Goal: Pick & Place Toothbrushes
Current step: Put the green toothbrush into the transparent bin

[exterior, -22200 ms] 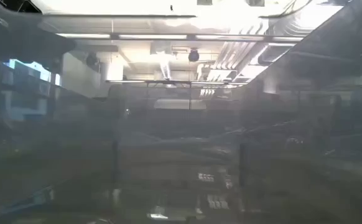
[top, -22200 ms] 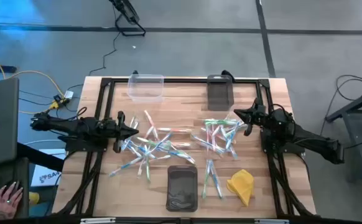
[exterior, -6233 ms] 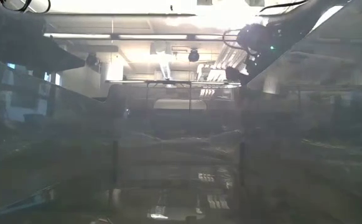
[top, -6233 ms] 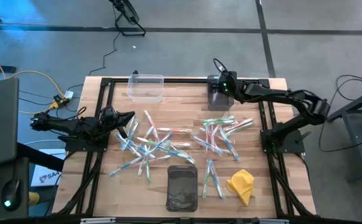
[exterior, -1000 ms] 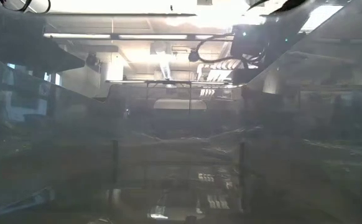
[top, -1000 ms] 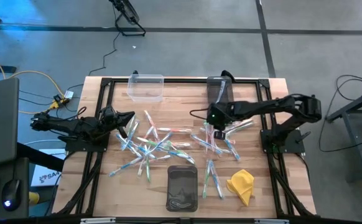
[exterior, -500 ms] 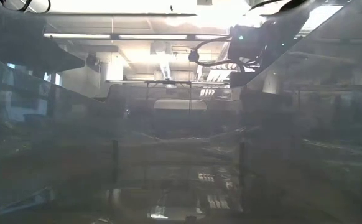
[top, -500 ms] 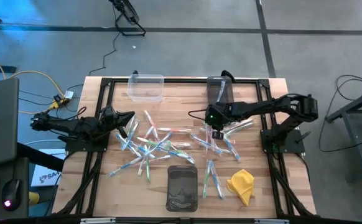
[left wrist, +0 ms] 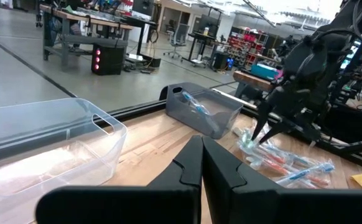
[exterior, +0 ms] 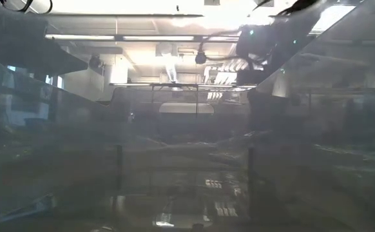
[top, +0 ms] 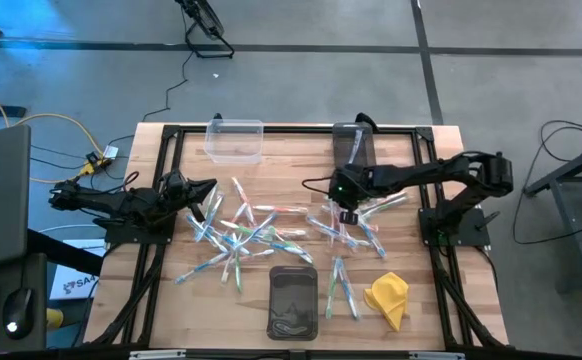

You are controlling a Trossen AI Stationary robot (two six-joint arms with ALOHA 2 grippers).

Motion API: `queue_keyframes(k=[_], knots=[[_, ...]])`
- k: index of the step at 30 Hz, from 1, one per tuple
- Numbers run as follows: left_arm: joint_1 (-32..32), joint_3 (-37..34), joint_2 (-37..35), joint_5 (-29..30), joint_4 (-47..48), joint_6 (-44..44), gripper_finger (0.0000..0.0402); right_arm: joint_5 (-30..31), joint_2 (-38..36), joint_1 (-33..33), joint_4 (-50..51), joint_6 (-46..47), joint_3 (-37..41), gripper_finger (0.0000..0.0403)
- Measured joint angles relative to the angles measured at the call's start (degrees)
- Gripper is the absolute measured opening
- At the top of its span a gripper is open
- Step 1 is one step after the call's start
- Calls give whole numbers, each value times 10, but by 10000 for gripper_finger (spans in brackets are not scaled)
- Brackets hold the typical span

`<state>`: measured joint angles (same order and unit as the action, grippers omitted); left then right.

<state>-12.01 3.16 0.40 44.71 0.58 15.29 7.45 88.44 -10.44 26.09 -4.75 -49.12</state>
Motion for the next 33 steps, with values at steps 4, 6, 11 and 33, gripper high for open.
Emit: queue_keyframes(k=[4, 6, 11, 33], knots=[[0, 0, 0, 0, 0, 0, 0, -3, -32, 15, 10, 3, 0, 61], [0, 0, 0, 0, 0, 0, 0, -2, -49, 23, 9, 3, 0, 61], [0, 0, 0, 0, 0, 0, 0, 5, -74, 37, -20, 1, -1, 61], [0, 0, 0, -2, 1, 0, 0, -8, -13, 33, -96, 6, 0, 62]])
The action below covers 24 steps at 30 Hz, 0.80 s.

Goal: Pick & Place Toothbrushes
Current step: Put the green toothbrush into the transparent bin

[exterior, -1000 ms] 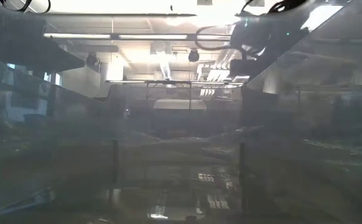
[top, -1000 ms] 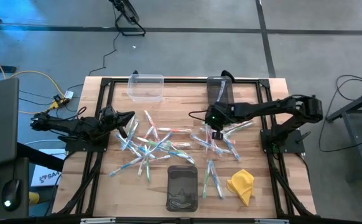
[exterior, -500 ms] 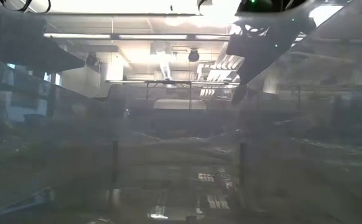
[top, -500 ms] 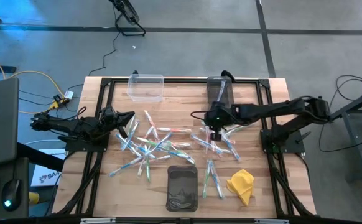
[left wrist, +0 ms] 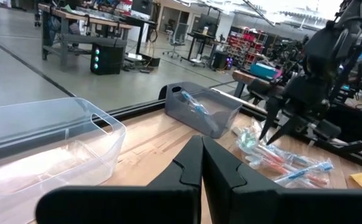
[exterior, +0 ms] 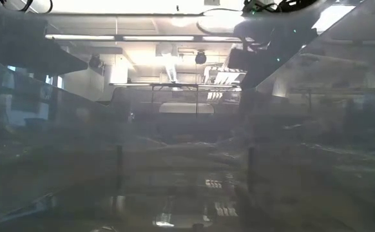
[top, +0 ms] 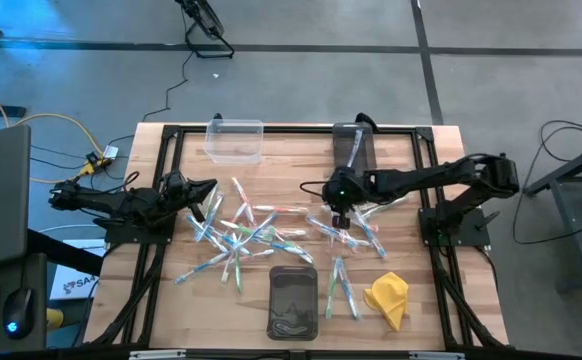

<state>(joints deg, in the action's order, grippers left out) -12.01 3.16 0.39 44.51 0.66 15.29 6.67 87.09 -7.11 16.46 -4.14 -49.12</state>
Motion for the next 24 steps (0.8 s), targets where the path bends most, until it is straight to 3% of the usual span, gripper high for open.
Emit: queue_keyframes(k=[8, 18, 24], knots=[[0, 0, 0, 0, 2, 0, 0, 34, 6, -8, -27, -2, 0, 70], [0, 0, 0, 2, 3, 0, 0, 33, 6, -9, 0, -2, 0, 147], [0, 0, 0, 2, 4, 0, 0, 34, 6, -9, -5, -2, 12, 148]])
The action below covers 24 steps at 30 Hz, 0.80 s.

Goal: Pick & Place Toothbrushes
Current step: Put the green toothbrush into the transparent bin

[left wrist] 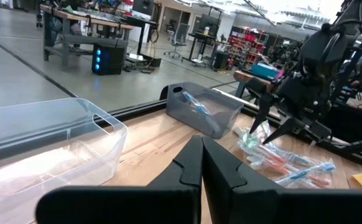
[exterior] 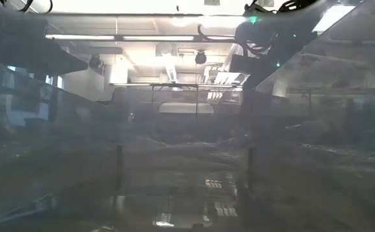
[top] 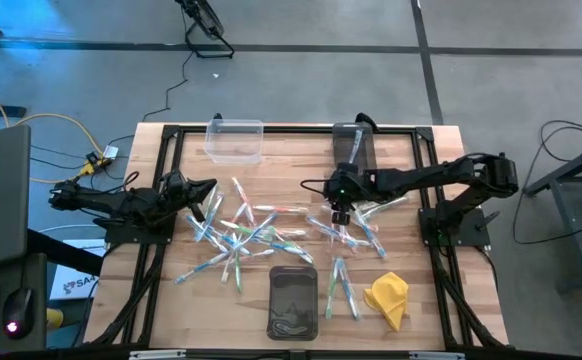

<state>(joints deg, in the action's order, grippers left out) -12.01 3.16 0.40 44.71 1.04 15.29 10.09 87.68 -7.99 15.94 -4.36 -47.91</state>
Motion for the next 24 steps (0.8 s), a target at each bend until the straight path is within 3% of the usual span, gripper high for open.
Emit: queue_keyframes(k=[15, 20, 24], knots=[[0, 0, 0, 0, 4, 0, 0, -1, 2, 0, -38, 0, 20, 139], [0, 0, 0, 0, 4, 0, 0, -6, 43, 1, -54, -11, 21, 139], [0, 0, 0, 0, 4, 0, 0, 37, 55, 11, -93, -24, 21, 139]])
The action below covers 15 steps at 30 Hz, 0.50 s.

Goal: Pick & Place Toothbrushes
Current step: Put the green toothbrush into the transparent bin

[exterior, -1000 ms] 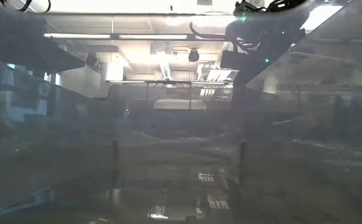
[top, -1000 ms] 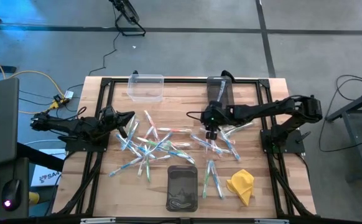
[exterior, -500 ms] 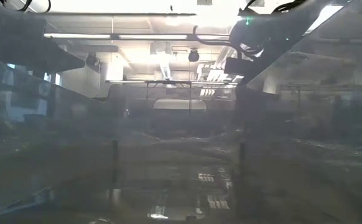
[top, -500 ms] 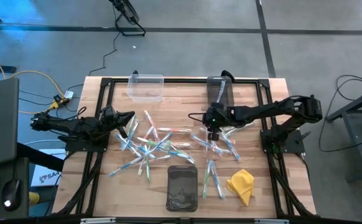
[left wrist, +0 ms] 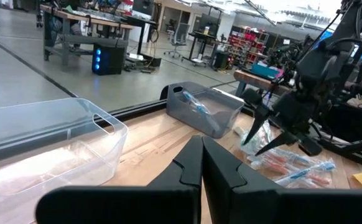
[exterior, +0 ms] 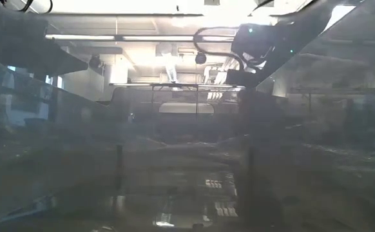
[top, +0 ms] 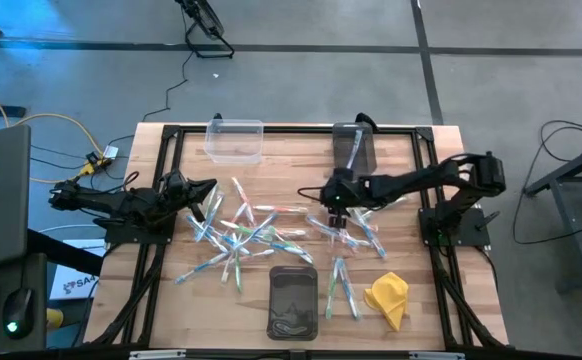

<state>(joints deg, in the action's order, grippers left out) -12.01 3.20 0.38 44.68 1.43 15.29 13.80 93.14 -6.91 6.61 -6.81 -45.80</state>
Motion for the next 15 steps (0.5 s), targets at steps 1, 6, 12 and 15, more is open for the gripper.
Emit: queue_keyframes(k=[1, 6, 12, 15], knots=[[0, 0, 0, 0, 0, 0, 0, 8, 0, 2, -5, 0, 0, 139], [0, 0, 0, 0, 0, 0, 0, 12, -2, 3, 2, -1, -1, 139], [0, 0, 0, 0, 0, 0, 0, 11, -2, 3, 21, -1, -1, 139], [0, 0, 0, 0, 0, 0, 0, 11, -2, 3, 39, 0, -1, 139]])
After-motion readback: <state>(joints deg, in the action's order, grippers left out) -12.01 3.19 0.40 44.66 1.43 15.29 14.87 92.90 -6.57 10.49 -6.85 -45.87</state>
